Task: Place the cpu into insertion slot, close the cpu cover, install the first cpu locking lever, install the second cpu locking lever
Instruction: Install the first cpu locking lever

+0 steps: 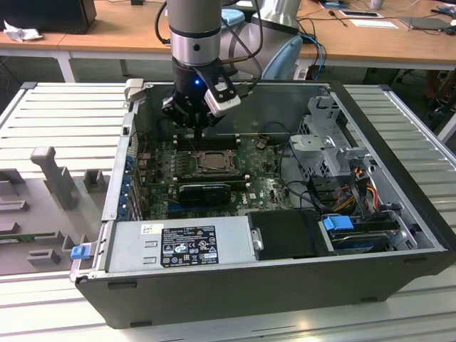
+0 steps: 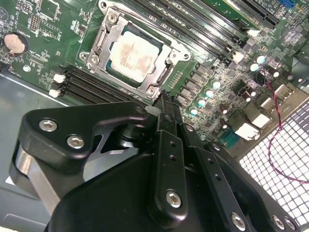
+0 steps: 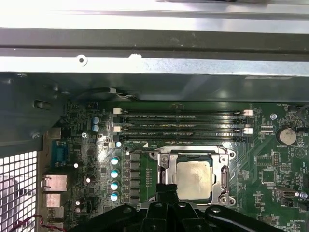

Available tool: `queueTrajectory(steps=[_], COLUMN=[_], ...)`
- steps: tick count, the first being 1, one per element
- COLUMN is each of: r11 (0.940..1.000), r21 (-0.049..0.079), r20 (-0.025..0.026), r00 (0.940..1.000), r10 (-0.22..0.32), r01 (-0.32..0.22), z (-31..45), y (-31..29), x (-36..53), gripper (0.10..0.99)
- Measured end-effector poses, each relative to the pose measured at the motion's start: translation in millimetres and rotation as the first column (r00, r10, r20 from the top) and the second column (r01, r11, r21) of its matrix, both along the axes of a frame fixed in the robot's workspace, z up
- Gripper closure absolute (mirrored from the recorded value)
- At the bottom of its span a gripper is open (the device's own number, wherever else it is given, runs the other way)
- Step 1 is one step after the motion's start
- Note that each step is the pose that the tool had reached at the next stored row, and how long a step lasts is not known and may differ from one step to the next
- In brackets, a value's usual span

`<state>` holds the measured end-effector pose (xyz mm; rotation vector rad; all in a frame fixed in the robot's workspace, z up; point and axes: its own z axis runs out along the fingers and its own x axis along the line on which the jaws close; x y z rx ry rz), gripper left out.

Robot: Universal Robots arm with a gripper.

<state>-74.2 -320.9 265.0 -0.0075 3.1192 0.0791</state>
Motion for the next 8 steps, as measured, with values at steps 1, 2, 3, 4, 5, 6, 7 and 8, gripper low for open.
queueTrajectory(steps=[1,2,3,4,5,6,7,8], r11=[1.0000,1.0000,1.0000,1.0000,1.0000,1.0000,1.0000,1.0000], r21=[0.000,0.000,0.000,0.000,0.000,0.000,0.000,0.000], r20=[0.0000,0.0000,0.0000,-0.0001,0.0000,-0.0001,0.0000,0.0000], r00=[1.0000,1.0000,1.0000,1.0000,1.0000,1.0000,1.0000,1.0000], r10=[0.000,0.000,0.000,0.000,0.000,0.000,0.000,0.000], r01=[0.000,0.000,0.000,0.000,0.000,0.000,0.000,0.000], z=[0.0,0.0,0.0,0.0,0.0,0.0,0.0,0.0], y=[0.0,0.0,0.0,0.0,0.0,0.0,0.0,0.0], x=[-0.5,-1.2,-1.7,-2.0,-2.3,-2.6,-3.0,-3.4], gripper=[0.980,0.980,0.980,0.980,0.980,0.980,0.980,0.980])
